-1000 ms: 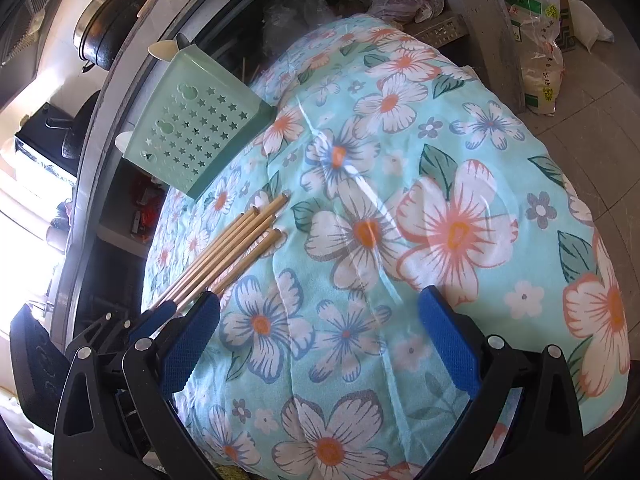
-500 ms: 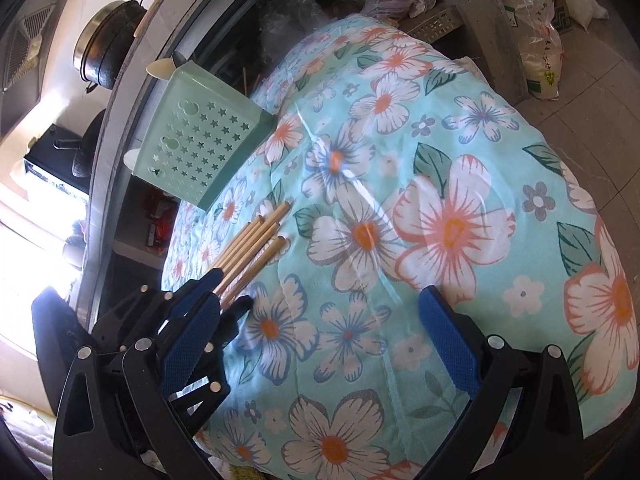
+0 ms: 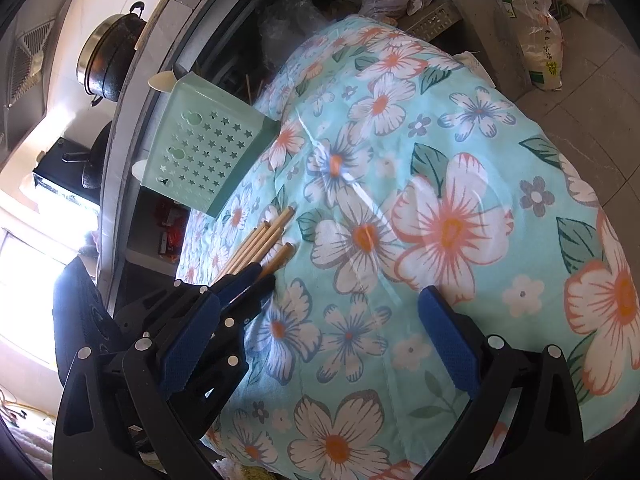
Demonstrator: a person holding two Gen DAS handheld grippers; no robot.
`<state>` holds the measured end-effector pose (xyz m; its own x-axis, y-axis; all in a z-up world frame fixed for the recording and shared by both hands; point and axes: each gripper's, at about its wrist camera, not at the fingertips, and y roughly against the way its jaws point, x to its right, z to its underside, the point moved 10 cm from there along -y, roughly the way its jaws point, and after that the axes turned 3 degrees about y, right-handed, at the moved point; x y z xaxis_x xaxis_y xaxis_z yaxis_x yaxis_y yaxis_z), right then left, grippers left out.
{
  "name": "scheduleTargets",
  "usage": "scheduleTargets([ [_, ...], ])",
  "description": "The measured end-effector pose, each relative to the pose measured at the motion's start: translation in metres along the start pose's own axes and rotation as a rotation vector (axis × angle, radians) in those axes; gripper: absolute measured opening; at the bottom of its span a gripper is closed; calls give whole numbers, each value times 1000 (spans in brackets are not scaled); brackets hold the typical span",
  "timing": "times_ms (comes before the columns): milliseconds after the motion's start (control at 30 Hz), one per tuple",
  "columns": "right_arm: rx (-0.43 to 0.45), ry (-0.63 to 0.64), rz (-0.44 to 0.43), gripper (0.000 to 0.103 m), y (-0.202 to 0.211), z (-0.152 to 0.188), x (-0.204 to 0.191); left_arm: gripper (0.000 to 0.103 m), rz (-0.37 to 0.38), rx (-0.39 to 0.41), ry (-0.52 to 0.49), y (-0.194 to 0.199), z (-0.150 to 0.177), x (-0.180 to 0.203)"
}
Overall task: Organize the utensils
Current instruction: 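Lift the chopstick upright with the left while the right grasps another chopstick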
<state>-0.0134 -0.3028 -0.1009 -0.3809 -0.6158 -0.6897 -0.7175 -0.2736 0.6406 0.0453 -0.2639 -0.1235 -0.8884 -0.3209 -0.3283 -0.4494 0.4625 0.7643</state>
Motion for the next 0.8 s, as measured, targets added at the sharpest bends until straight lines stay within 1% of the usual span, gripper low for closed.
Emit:
scheduleTargets([
  [167,5,-40,-35,97,3,-2,2,9,-13,19,43,13,-6,-13],
  [267,-1,-59,-45,97,3,-4,3,8,-25,49,87,27,-12,-28],
  [333,-7,-68,-39,95,3,-4,3,7,-41,83,126,41,-18,-42],
  [433,-6,-104,-36,84,5,-6,4,5,-62,142,217,66,-26,-71],
  [500,-9,-124,-66,75,6,-6,-2,5,-62,180,294,83,-30,-90],
  [600,-24,-98,-105,68,2,-4,-23,5,-61,248,413,111,-31,-120],
  [667,-49,-77,-130,63,-6,-1,-39,5,-56,293,488,126,-28,-137],
  [733,-81,-81,-156,59,-16,3,-51,5,-50,324,548,140,-22,-151],
  [800,-107,-100,-161,53,-28,5,-56,5,-42,349,608,149,-15,-163],
])
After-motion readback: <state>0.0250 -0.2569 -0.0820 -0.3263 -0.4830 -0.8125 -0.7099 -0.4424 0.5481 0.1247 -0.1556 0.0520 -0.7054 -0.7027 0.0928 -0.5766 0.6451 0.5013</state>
